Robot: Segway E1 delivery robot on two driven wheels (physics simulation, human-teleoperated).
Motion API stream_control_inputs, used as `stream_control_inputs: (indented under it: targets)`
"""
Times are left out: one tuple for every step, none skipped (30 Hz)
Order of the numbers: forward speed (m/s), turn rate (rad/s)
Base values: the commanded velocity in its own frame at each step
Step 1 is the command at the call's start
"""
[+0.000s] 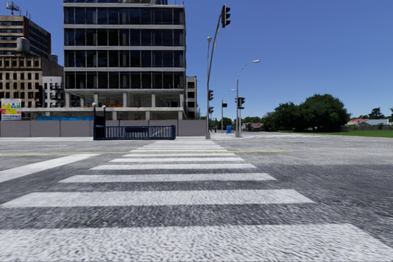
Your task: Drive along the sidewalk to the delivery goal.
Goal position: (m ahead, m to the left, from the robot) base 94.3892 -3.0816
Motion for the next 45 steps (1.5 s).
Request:
stream_control_inputs:
  targets:
    - [1.43, 0.0]
    - [1.43, 0.0]
    - [1.47, 0.0]
    - [1.49, 0.0]
    - [1.5, 0.0]
    - [1.5, 0.0]
    - [1.51, 0.0]
    - [1.51, 0.0]
    - [1.51, 0.0]
    - [1.51, 0.0]
    - [1.51, 0.0]
    - [1.51, 0.0]
    - [1.51, 0.0]
    - [1.51, 0.0]
    - [1.51, 0.0]
    - [1.51, 0.0]
    - [1.51, 0.0]
    - [1.51, 0.0]
    - [1.51, 0.0]
    - [1.51, 0.0]
    - [1.51, 0.0]
    - [1.51, 0.0]
    - [1.52, 0.0]
    - [1.52, 0.0]
    - [2.0, 0.0]
    - [2.0, 0.0]
    - [2.0, 0.0]
    - [2.0, 0.0]
    - [2.0, 0.0]
    - [2.0, 0.0]
    - [2.0, 0.0]
    - [2.0, 0.0]
    - [2.0, 0.0]
    - [2.0, 0.0]
    - [2.0, 0.0]
    - [2.0, 0.0]
    - [2.0, 0.0]
    - [2.0, 0.0]
    - [2.0, 0.0]
    - [2.0, 0.0]
    - [2.0, 0.0]
    - [2.0, 0.0]
    - [2.0, 0.0]
    - [2.0, 0.0]
    - [2.0, 0.0]
